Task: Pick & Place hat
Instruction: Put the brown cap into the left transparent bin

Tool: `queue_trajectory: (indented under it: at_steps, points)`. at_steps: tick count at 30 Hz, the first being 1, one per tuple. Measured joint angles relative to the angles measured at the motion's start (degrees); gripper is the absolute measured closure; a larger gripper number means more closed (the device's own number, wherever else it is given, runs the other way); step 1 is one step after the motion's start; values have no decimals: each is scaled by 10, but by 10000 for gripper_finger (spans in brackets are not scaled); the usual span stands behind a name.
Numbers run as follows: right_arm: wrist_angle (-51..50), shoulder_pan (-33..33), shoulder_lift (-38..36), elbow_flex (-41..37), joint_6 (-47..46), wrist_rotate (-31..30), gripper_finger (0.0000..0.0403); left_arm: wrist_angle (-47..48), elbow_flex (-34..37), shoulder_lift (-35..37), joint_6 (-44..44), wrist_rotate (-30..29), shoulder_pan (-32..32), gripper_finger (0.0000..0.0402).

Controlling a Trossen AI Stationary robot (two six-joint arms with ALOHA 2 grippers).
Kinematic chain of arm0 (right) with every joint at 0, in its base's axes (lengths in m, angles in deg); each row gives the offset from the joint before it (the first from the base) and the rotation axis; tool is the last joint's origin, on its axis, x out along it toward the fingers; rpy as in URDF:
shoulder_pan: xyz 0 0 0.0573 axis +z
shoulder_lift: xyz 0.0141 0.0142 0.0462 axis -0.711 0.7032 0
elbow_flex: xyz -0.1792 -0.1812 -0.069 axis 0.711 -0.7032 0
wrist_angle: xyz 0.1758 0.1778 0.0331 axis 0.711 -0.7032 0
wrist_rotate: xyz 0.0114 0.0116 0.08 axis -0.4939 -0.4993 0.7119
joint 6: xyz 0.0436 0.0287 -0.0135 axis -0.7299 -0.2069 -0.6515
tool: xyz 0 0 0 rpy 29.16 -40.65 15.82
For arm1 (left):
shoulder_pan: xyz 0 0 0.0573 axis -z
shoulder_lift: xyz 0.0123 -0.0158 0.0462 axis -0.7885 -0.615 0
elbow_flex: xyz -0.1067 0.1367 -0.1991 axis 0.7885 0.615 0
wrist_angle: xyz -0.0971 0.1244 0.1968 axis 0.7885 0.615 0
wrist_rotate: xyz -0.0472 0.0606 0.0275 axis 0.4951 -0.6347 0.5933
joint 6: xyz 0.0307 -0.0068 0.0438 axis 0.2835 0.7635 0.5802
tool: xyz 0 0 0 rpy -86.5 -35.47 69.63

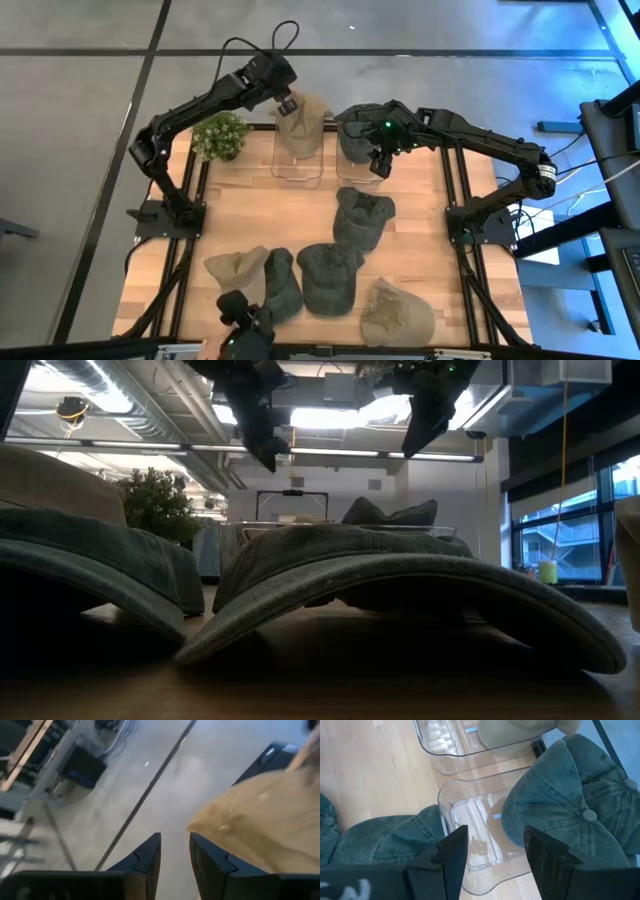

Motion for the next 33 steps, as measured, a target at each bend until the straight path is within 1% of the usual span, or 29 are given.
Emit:
queue_trajectory:
  at_steps: [2, 4, 8, 12, 15, 17, 20, 23, 26, 29, 33]
  points:
    - [1, 0, 0, 0, 0, 0, 210, -9, 0, 16, -15, 26, 11, 302]
    - [8, 0, 0, 0, 1, 0, 210, -8, 0, 36, -29, 67, 22, 302]
    - [19, 0, 1, 0, 1, 0, 210, 1, 0, 85, -59, 173, 52, 302]
    - [30, 0, 1, 0, -6, 0, 210, 41, -1, 131, -87, 278, 96, 302]
    - [32, 0, 1, 0, -13, 0, 210, 94, -1, 155, -109, 327, 139, 302]
    - [37, 0, 1, 0, -11, 0, 210, 138, -1, 166, -119, 336, 170, 302]
    - [47, 0, 1, 0, 0, 0, 210, 215, -1, 172, -132, 325, 215, 302]
    - [54, 0, 1, 0, 2, 0, 210, 286, -1, 173, -180, 303, 251, 302]
    - [55, 0, 1, 0, 2, 0, 210, 340, -1, 173, -227, 301, 277, 302]
    - [55, 0, 1, 0, 2, 0, 210, 358, -1, 173, -259, 297, 300, 302]
    - [54, 0, 1, 0, 2, 0, 210, 338, 19, 174, -266, 272, 330, 302]
